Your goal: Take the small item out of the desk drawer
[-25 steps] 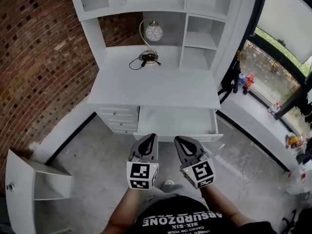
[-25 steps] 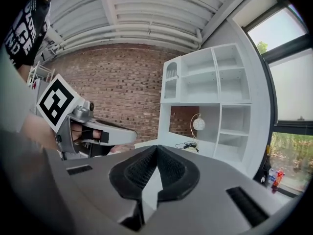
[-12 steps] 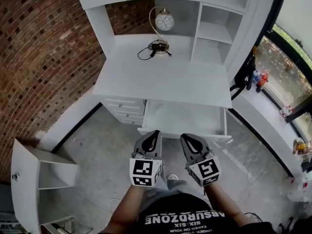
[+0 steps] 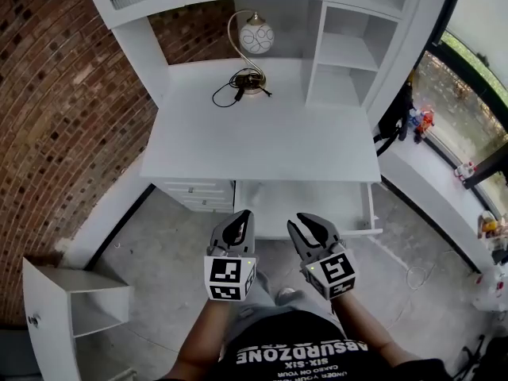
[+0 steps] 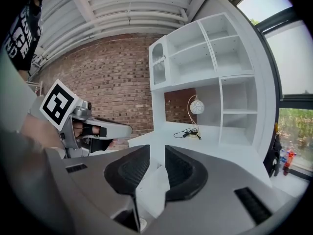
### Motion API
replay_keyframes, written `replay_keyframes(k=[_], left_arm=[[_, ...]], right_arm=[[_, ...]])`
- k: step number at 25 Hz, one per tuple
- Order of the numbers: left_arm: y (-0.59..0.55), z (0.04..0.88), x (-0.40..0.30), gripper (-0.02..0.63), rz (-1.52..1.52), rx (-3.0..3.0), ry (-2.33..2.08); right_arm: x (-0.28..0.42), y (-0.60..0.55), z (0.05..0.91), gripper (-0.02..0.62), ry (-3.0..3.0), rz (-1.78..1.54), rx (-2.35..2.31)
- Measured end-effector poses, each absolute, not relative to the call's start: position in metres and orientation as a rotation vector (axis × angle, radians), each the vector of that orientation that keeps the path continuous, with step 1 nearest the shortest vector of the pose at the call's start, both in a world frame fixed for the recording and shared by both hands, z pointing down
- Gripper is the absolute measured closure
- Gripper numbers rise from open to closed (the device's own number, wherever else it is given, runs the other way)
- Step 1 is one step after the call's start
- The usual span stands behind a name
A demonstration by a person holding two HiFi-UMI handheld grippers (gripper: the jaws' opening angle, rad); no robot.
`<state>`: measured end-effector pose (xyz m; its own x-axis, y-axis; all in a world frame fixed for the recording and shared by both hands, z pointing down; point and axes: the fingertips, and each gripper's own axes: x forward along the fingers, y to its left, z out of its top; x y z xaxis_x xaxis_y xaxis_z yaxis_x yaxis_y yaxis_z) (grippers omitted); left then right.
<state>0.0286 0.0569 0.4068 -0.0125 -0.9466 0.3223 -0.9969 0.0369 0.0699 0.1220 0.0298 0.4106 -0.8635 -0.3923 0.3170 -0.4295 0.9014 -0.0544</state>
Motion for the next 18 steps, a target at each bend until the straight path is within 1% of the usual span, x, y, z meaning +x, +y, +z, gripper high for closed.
replay_keyframes(k=[13,18], left_arm=[[0.002,0.42,-0.042,0.594,0.289,2.034,-1.942],[-0.008,0.43,-0.066,0.595,0.295,2.04,-1.901]], right_arm=[[0.057,-0.029,0.435,0.415,-2.673,0.359,0.734],[0.035,-0.038,0.452,0.397,-2.623,0.469,0.769]])
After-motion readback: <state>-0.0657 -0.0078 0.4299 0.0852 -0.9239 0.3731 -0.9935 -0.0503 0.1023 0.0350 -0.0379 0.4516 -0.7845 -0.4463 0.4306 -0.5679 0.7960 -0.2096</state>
